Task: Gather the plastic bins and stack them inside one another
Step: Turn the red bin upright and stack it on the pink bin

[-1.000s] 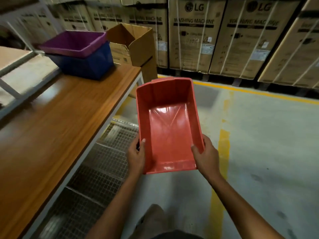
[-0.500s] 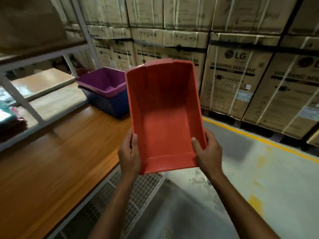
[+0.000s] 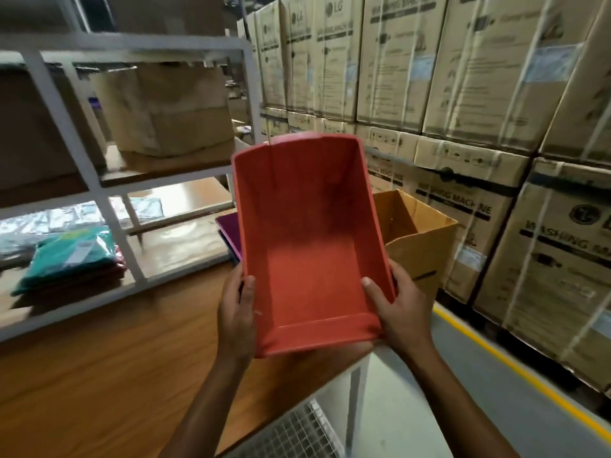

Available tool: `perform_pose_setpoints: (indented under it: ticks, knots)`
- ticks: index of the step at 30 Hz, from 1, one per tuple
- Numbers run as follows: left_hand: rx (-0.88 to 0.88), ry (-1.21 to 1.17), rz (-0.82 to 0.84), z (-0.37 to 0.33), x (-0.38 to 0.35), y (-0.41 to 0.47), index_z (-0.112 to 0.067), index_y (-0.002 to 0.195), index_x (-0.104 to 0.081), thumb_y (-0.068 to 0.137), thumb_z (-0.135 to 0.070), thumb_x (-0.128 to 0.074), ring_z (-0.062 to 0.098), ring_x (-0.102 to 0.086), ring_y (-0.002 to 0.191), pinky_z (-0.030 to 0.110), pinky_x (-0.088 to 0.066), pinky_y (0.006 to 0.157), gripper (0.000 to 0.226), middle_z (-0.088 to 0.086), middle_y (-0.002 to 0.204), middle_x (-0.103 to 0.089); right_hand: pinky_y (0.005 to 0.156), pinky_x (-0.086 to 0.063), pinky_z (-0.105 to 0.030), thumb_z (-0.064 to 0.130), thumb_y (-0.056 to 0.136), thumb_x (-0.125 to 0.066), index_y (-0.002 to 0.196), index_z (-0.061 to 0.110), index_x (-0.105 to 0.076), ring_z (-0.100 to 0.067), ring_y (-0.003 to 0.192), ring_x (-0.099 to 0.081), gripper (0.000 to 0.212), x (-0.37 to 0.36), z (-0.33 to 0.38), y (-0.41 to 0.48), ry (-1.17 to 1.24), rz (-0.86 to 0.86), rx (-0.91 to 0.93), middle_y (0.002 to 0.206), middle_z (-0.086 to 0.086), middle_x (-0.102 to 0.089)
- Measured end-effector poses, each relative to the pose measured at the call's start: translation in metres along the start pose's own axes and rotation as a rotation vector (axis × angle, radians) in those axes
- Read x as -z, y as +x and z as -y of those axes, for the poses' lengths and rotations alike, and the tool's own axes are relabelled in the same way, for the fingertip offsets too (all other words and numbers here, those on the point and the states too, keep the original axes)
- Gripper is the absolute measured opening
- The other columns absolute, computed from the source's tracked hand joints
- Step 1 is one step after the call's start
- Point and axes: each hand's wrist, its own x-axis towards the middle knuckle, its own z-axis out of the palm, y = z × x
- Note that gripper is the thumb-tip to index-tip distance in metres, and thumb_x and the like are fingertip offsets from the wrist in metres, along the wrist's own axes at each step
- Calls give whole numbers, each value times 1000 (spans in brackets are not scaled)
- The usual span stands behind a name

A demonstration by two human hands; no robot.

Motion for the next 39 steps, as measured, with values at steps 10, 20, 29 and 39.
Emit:
perform_pose_setpoints:
  ticks: [10, 20, 29, 39]
  knots:
    - [45, 108, -292, -3, -49, 82, -19, 137, -50, 94, -58, -33, 21, -67, 102, 24, -56, 72, 60, 10, 120, -65, 87, -58, -45, 50, 91, -58, 138, 22, -50, -14, 104, -65, 55, -20, -8, 156, 73, 205, 150, 121, 6, -64]
    - [226, 164, -435, -14, -62, 169, -23, 91, -69, 102, -54, -26, 21, -70, 81, 41, -56, 79, 54, 5, 87, -73, 91, -51, -44, 34, 89, -65, 136, 21, -40, -31, 105, -64, 55, -69, 20, 261, 16, 377, 111, 118, -6, -66]
    - [507, 236, -265, 32, -35, 217, -17, 113, -66, 97, -64, -31, 22, -69, 91, 36, -57, 76, 61, 7, 102, -71, 97, -49, -47, 42, 85, -66, 145, 14, -31, -36, 118, -58, 75, -130, -5, 304, -84, 524, -82, 135, -15, -57]
    - [528, 358, -154, 67, -29, 227, -21, 106, -69, 100, -61, -24, 26, -69, 94, 44, -57, 88, 60, 9, 102, -72, 89, -52, -43, 58, 80, -62, 123, 16, -57, -32, 106, -64, 61, -166, -35, 310, -438, 626, -31, 116, -10, -68]
